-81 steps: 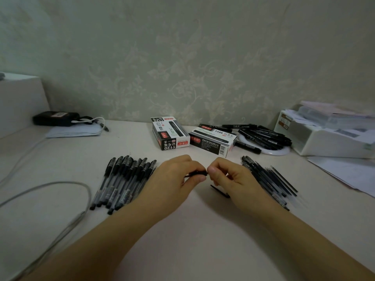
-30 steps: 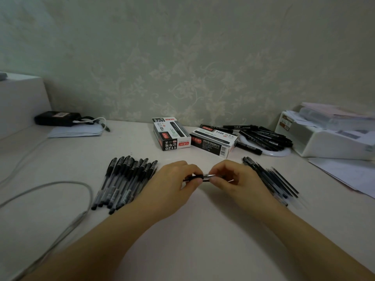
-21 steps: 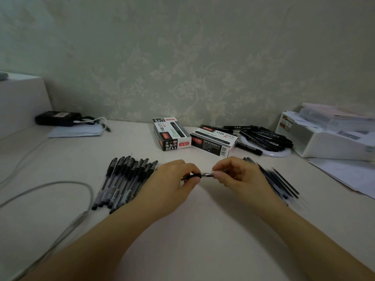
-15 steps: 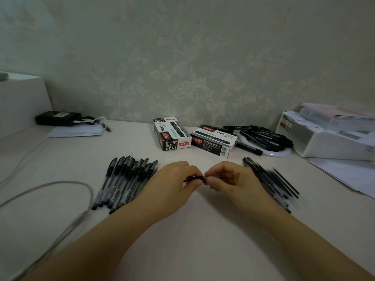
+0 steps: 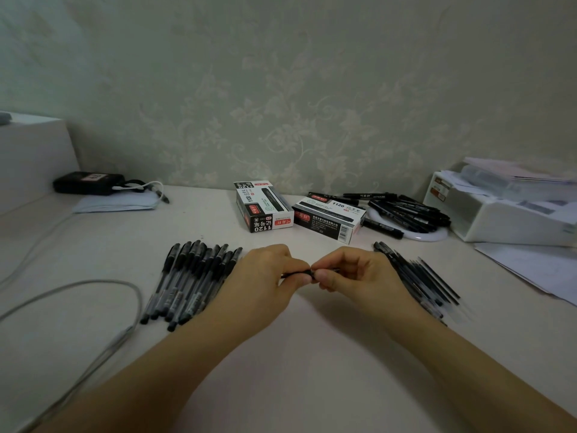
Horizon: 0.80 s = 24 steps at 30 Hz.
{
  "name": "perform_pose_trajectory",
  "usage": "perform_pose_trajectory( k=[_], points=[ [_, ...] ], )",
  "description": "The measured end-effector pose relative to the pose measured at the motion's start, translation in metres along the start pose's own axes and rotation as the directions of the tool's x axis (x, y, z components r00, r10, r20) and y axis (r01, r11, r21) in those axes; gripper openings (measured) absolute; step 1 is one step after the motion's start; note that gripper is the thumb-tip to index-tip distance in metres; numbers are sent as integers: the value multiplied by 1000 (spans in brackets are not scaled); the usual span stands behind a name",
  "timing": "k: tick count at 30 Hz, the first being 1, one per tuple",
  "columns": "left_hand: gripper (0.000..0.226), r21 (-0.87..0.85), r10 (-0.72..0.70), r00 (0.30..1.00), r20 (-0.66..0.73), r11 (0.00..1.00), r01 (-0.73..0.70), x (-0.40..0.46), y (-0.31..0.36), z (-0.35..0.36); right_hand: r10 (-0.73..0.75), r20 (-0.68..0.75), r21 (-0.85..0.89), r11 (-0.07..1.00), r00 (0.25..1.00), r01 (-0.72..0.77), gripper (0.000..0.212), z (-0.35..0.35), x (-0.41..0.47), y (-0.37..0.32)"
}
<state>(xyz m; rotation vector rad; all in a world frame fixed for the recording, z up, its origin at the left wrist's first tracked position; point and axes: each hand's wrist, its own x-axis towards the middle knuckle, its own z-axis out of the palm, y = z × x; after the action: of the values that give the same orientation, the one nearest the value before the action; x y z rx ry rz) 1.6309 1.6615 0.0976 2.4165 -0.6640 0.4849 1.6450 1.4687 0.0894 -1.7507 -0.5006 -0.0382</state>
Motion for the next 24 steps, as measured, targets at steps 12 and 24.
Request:
perform_pose_trajectory(
  k=[12,24],
  points=[
    [18,-33,22,999,-35,999,-23,0,5,0,-26,-14,4,1000,1000,26,11,-4,0,-4],
    [16,156,-208,913,-350,948,276,3,-19,-18,-72,-234,-364,931,970,-19,30,-2,0,9]
  ],
)
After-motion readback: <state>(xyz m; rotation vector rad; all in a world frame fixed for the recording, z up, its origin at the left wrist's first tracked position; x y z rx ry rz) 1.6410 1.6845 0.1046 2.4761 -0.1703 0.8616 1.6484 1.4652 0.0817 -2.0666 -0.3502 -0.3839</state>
